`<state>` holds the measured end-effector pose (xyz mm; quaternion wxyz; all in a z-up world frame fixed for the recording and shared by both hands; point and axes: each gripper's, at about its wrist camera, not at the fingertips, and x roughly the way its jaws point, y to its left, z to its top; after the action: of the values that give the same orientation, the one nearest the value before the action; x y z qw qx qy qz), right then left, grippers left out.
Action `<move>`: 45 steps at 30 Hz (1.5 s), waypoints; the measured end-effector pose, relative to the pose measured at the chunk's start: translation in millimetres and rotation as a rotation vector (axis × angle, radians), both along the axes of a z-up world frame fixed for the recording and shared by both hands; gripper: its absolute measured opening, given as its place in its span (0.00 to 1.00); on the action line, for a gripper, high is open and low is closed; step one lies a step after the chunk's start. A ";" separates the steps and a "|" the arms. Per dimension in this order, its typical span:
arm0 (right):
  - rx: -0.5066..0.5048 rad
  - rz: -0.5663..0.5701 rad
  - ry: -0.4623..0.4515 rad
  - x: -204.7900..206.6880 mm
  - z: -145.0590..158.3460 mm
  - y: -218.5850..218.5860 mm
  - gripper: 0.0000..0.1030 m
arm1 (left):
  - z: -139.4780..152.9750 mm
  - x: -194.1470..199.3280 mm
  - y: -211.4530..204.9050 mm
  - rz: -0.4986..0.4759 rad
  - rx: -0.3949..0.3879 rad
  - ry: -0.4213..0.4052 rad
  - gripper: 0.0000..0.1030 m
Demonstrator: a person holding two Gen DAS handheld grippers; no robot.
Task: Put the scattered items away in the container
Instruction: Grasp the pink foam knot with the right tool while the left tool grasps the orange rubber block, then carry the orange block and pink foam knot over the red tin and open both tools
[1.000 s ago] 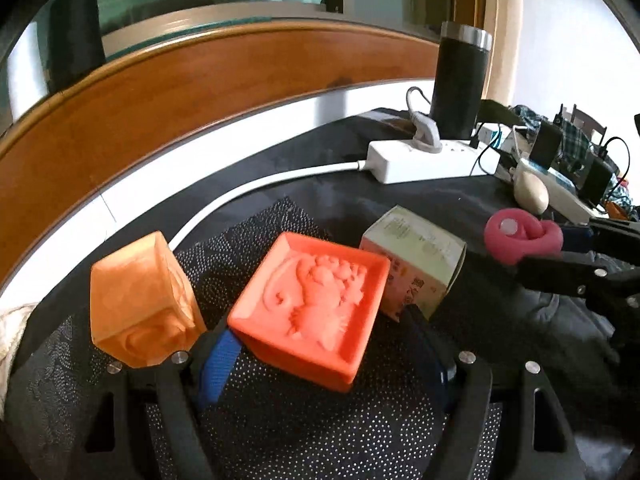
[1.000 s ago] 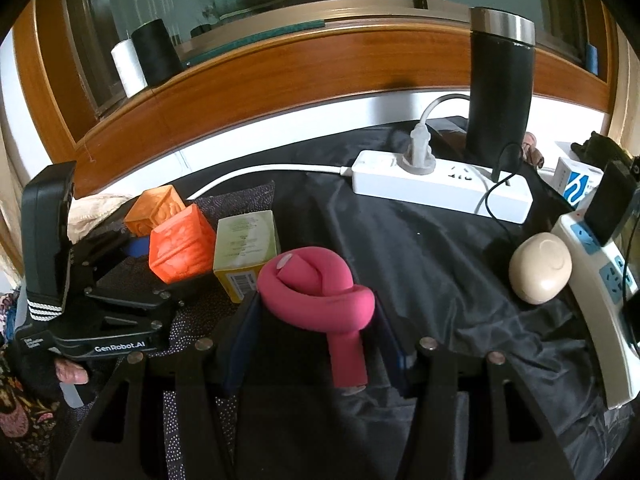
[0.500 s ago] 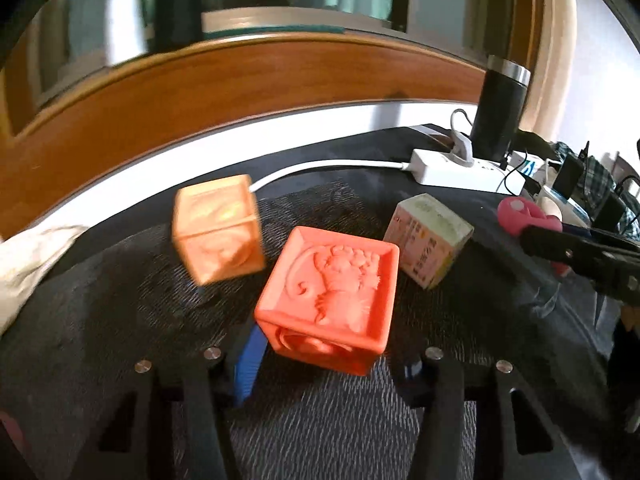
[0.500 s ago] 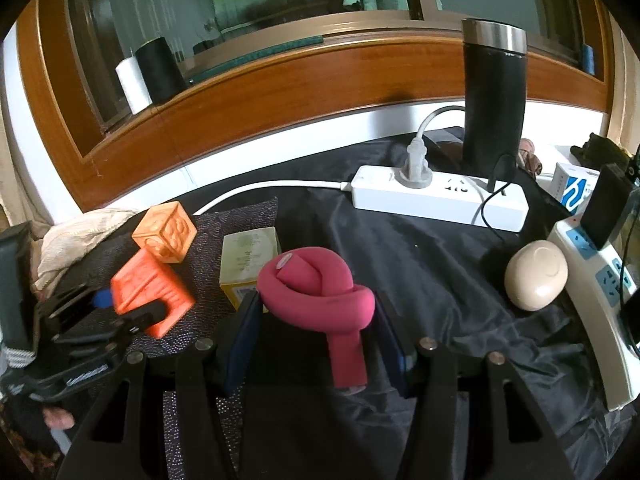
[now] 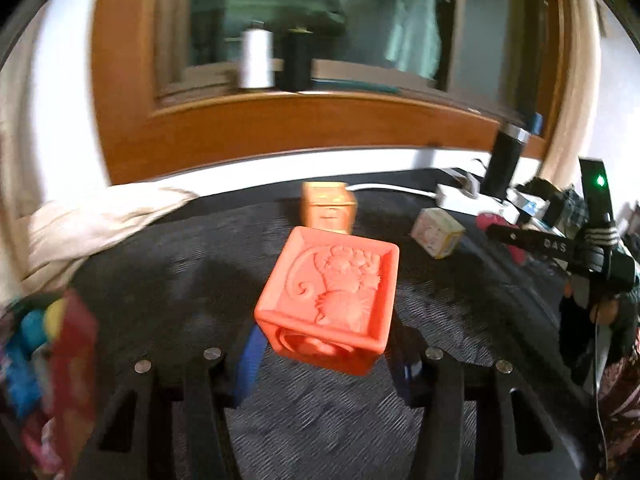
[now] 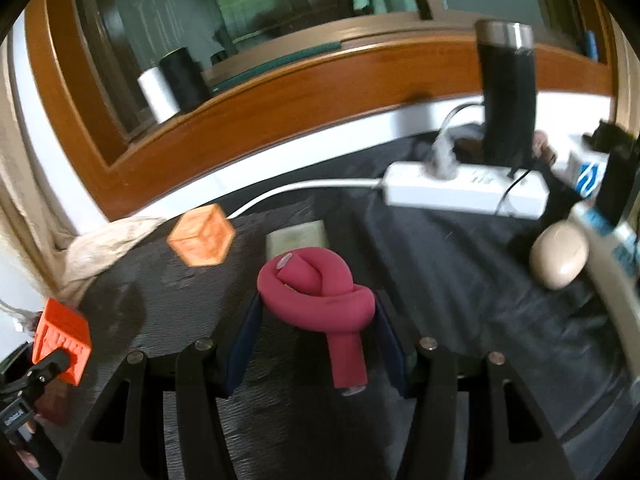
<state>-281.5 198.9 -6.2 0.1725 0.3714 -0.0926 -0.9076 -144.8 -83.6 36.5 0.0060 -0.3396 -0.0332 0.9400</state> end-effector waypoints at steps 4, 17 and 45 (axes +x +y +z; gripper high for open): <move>-0.005 0.063 0.008 23.6 7.6 -35.9 0.58 | 12.7 35.6 -31.9 0.079 -0.008 0.029 0.54; 0.018 0.371 0.079 94.9 38.6 -201.0 0.58 | 10.2 118.6 -158.8 0.325 0.066 0.060 0.54; 0.006 0.665 0.027 123.2 32.6 -411.9 0.58 | -30.0 167.6 -195.7 0.226 0.139 -0.001 0.55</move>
<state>-158.3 -213.0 26.3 0.4596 0.3696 0.0385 -0.8066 22.8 -279.3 6.5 -0.0765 -0.3329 -0.1361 0.9299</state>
